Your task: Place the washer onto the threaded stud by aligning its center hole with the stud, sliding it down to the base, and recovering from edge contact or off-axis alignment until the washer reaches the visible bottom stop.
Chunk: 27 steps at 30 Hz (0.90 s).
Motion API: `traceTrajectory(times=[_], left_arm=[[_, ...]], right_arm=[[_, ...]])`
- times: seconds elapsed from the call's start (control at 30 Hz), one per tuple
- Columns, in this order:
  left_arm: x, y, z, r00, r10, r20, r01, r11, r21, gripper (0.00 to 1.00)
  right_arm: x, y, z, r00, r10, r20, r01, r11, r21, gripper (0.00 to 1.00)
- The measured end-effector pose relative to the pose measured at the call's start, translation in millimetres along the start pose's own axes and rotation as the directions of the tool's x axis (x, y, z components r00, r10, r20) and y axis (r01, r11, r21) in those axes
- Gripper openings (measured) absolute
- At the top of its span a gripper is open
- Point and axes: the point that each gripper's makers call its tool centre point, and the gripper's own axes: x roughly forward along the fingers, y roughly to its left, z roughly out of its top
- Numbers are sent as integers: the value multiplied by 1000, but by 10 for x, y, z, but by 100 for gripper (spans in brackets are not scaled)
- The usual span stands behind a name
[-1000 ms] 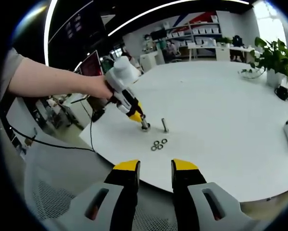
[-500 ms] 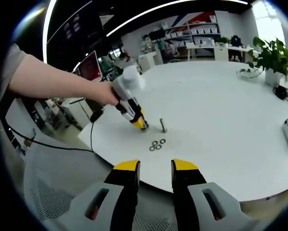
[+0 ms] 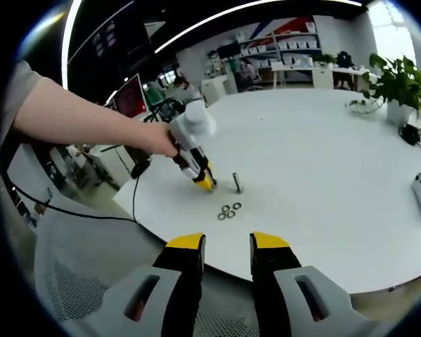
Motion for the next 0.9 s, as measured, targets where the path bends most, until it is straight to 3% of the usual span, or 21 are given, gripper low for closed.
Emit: traceTrajectory(times=[0.1,0.17,0.43,0.53,0.63,0.7,0.87,0.9], left_arm=[[-1,6,-6,1000,1,1,-1,1000,-4,22],[-9,51,-21,999,37,5,-37,999,-7,28],[-168,118,45,993,67,96,-57,992,-110,29],[-270,167,77,980,96,173,-68,984,-163,31],[-352,205,2,973,106,206,-51,965,-257,35],[-419,195,23,962,111,249,-42,963,-266,33],[-585,171,-67,945,155,287,-72,957,-280,31],[-653,177,-53,932,174,319,-76,951,-299,30]], right_arm=[[2,3,-4,1000,2,-3,-2,1000,-3,28],[4,8,-5,1000,3,-4,-3,1000,-4,28],[9,15,-17,1000,8,-11,-8,1000,-11,28],[13,43,-21,1000,21,-14,-21,999,-24,28],[23,50,-39,999,24,-26,-25,999,-30,27],[24,55,-45,999,26,-29,-27,999,-35,27],[23,71,-44,999,36,-29,-37,999,-40,27],[25,81,-49,999,41,-32,-42,998,-44,27]])
